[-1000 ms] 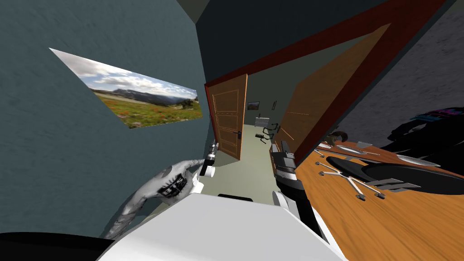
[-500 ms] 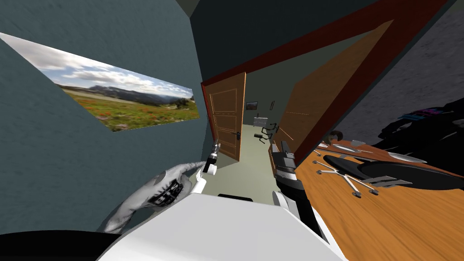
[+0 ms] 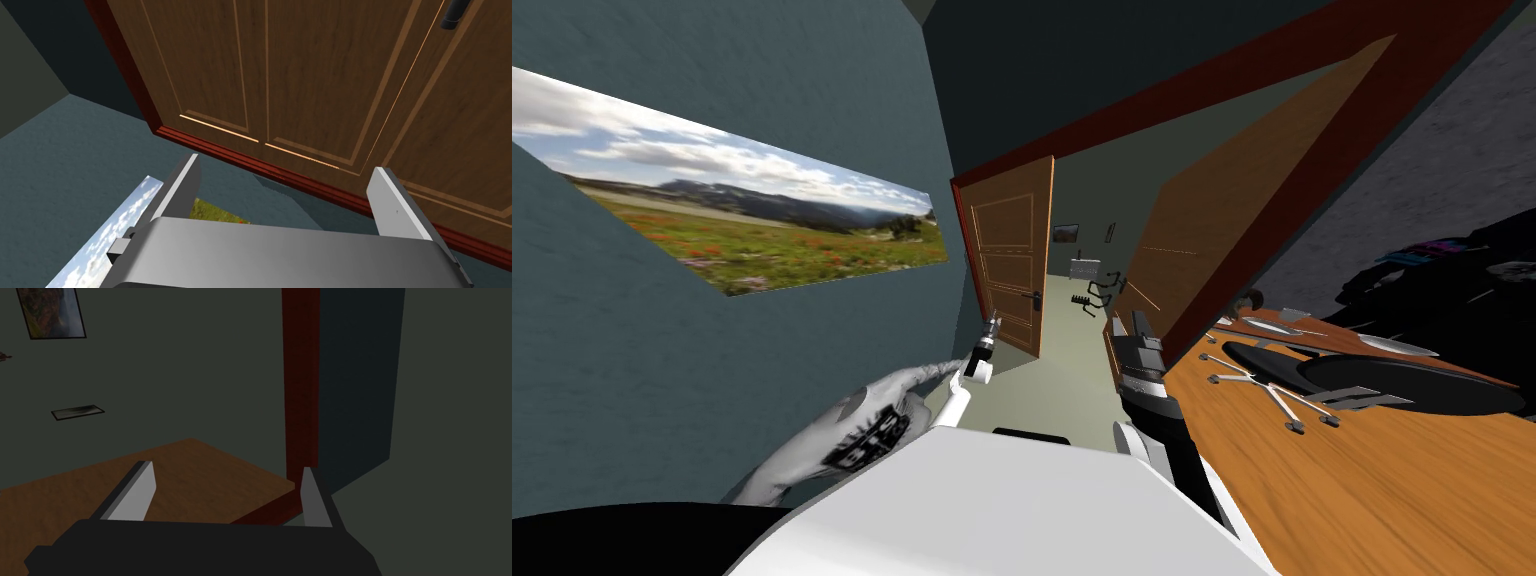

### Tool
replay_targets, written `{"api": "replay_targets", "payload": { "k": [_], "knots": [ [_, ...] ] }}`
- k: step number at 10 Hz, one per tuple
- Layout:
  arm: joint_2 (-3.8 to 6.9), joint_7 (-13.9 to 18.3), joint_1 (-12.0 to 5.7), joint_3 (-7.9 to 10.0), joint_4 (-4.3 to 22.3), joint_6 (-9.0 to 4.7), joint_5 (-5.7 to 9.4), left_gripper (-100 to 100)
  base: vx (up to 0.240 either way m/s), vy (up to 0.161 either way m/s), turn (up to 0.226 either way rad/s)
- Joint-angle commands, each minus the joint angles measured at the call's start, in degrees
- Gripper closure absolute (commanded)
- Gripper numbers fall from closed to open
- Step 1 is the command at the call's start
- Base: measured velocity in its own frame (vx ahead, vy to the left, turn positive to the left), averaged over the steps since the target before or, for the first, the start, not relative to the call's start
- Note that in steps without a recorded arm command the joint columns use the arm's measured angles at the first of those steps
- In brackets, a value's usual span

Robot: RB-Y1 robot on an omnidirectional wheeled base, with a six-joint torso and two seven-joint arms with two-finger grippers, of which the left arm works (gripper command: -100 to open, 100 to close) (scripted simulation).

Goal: Push the door open

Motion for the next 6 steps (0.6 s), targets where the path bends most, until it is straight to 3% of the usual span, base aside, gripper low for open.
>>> {"api": "replay_targets", "payload": {
  "k": [1,6],
  "knots": [
    [-0.24,-0.17,-1.44,-0.22,2.62,0.18,-0.25,-100,0.079,0.009,-0.074],
    [-0.43,-0.19,-6.87,-0.68,11.78,0.76,-0.80,-100,0.095,0.025,-0.068]
  ]
}}
